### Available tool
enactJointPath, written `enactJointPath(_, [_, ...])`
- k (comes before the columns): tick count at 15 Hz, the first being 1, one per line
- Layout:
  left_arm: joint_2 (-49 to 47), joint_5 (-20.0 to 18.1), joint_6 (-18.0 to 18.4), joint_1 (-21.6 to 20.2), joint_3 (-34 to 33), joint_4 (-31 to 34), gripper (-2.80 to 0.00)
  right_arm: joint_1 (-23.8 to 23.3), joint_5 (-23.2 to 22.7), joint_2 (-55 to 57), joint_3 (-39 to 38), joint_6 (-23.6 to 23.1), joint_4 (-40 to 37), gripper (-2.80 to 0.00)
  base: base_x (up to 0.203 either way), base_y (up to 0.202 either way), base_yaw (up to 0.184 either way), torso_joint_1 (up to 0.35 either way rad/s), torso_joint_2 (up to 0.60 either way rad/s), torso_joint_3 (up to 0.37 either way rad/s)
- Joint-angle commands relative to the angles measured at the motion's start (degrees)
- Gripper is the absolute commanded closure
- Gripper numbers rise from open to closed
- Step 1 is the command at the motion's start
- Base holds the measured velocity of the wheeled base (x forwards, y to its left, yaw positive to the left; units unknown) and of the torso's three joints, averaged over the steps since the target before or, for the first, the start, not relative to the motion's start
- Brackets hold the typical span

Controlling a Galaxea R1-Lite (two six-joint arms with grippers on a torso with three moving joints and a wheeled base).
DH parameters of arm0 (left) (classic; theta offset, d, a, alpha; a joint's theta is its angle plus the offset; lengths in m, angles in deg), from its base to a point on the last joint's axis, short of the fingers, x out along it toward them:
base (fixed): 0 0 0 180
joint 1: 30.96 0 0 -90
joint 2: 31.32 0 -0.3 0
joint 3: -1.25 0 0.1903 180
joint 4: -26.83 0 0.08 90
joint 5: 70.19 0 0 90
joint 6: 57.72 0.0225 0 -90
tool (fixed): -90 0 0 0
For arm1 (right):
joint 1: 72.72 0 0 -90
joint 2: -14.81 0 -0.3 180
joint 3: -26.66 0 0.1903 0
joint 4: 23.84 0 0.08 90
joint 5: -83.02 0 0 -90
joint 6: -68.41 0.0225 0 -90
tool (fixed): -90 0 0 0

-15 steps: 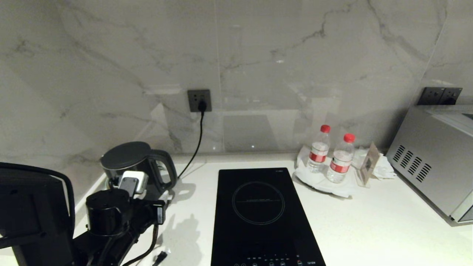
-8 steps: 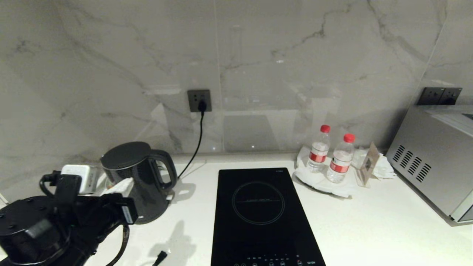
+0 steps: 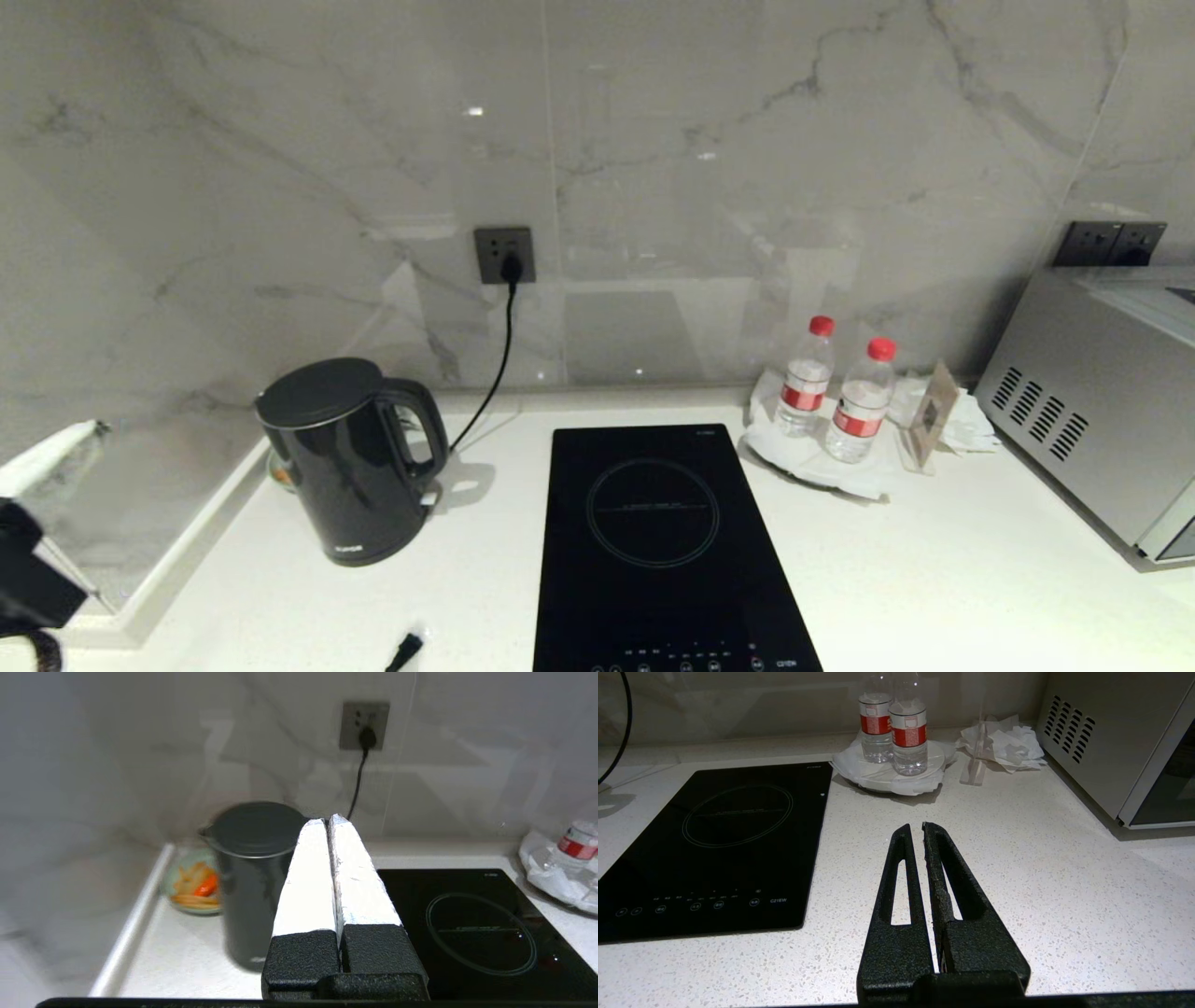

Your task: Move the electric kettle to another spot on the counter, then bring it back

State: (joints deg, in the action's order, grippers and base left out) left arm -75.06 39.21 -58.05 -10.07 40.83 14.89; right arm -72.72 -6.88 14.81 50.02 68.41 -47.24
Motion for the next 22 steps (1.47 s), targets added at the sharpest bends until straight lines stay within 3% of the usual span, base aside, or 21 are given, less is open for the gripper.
enactJointPath(1, [19.36,-0.21,0.34,-6.47,9.76,38.35,0.00,0.00,-0.01,0.07,0.00,0.00,-0.05,0.00,0.000,0.000,0.000,0.000,0.00,0.000])
enactJointPath(2, [22.36,-0.85,1.15,-11.74,10.76,41.22,0.00,0.00,-0.01,0.00,0.00,0.00,-0.05,0.00,0.000,0.000,0.000,0.000,0.00,0.000])
enactJointPath(4, [30.79,-3.67,5.43,-17.77,9.43,41.51,0.00,0.00,-0.01,0.00,0.00,0.00,0.04,0.00,0.000,0.000,0.000,0.000,0.00,0.000])
enactJointPath(6, [39.51,-6.61,10.04,-19.82,2.74,41.63,0.00,0.00,-0.01,0.00,0.00,0.01,-0.04,0.00,0.000,0.000,0.000,0.000,0.00,0.000])
enactJointPath(8, [43.70,-8.98,11.63,-20.59,-5.74,41.39,0.00,0.00,-0.01,0.00,0.00,0.06,-0.05,0.00,0.000,0.000,0.000,0.000,0.00,0.000])
enactJointPath(9, [43.72,-10.17,11.66,-20.79,-9.57,41.31,0.00,0.00,-0.01,0.09,0.00,0.07,-0.03,0.00,0.000,0.000,0.000,0.000,0.00,0.000])
enactJointPath(10, [43.71,-13.88,11.14,-20.86,-12.07,41.13,0.00,0.00,-0.01,0.09,0.00,0.09,-0.05,0.00,0.000,0.000,0.000,0.000,0.00,0.000])
enactJointPath(11, [43.73,-17.64,8.66,-20.95,-12.50,40.92,0.00,0.00,-0.01,0.04,0.00,0.09,-0.05,0.00,0.000,0.000,0.000,0.000,0.00,0.000])
enactJointPath(12, [43.71,-19.12,7.07,-21.02,-14.22,40.27,0.00,0.00,-0.01,0.01,0.00,0.04,-0.04,0.00,0.000,0.000,0.000,0.000,0.00,0.000])
enactJointPath(14, [43.68,-20.48,5.53,-20.98,-16.12,35.14,0.00,0.00,-0.01,0.09,0.00,0.09,-0.05,0.00,0.000,0.000,0.000,0.000,0.00,0.000])
enactJointPath(19, [43.74,-20.89,5.95,-20.97,-16.12,35.22,0.00,0.00,-0.01,0.08,0.00,0.00,-0.01,0.00,0.000,0.000,0.000,0.000,0.00,0.000])
enactJointPath(22, [43.65,-21.24,7.98,-20.97,-16.12,35.05,0.00,0.00,-0.01,0.09,0.00,0.09,-0.05,0.00,0.000,0.000,0.000,-0.001,0.00,-0.057])
